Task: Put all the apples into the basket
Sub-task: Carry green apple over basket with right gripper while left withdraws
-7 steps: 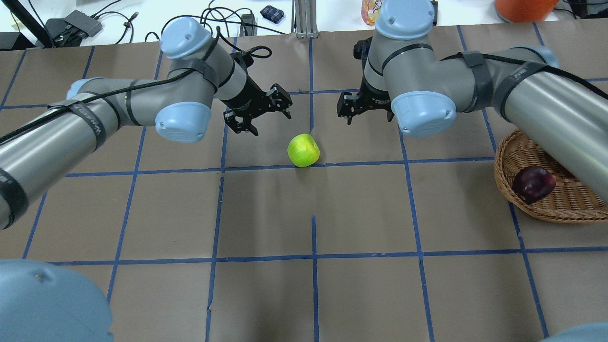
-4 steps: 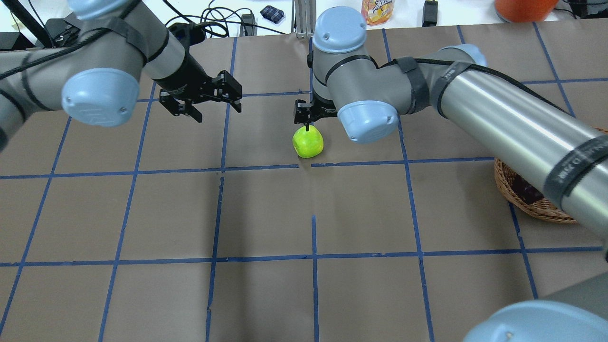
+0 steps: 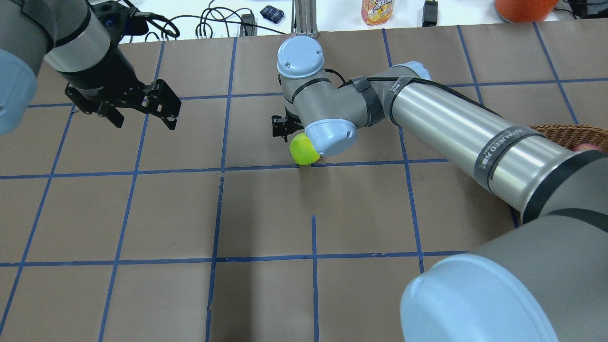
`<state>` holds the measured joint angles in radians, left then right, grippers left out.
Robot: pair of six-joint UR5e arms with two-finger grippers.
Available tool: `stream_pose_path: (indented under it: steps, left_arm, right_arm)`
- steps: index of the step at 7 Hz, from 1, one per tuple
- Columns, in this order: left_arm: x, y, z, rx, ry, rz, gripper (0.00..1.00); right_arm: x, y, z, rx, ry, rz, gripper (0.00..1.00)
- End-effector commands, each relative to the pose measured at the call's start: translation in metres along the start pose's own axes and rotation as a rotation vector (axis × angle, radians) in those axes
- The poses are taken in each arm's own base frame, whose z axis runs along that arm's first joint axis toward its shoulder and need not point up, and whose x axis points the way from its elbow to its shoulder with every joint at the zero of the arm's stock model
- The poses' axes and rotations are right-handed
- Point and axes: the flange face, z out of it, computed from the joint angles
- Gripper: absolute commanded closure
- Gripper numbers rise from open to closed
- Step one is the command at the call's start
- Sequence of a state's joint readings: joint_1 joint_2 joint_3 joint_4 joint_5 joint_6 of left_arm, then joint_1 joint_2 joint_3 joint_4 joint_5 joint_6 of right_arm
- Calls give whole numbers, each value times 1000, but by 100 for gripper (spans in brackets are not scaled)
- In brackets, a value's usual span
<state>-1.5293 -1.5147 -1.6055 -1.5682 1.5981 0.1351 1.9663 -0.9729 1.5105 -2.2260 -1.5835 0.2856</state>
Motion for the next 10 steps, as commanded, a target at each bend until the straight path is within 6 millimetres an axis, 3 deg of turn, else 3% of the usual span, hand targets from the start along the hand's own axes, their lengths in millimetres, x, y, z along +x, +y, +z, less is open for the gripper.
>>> stream_pose_path:
  steps: [1, 2, 3, 4, 5, 6, 7, 9, 10]
  left_arm:
    - [-2, -10, -16, -6, -4, 2, 0]
    - [-1, -13, -17, -2, 2, 2, 0]
    - [-2, -12, -14, -10, 0, 0, 0]
    - [-2, -12, -13, -12, 0, 0, 0]
    - [-2, -11, -13, -12, 0, 0, 0]
    - [-2, -11, -12, -13, 1, 0, 0]
    - [-2, -11, -12, -13, 1, 0, 0]
    - [0, -10, -10, -22, -6, 7, 0]
    - [0, -10, -13, -25, -6, 7, 0]
  right_arm:
    - [-3, 1, 29, -22, 9, -12, 0]
    - [-5, 5, 35, -37, 14, -30, 4]
    - [-9, 9, 37, -51, 18, -50, 24]
    - [-10, 10, 36, -55, 21, -55, 37]
    - [-5, 7, 28, -56, 51, -96, 45]
    - [12, -2, 0, -58, 66, -89, 52]
    - [44, -13, -34, -71, 71, -102, 54]
    - [164, -31, -93, -98, 79, -81, 56]
    - [228, -27, -104, -150, 78, -97, 63]
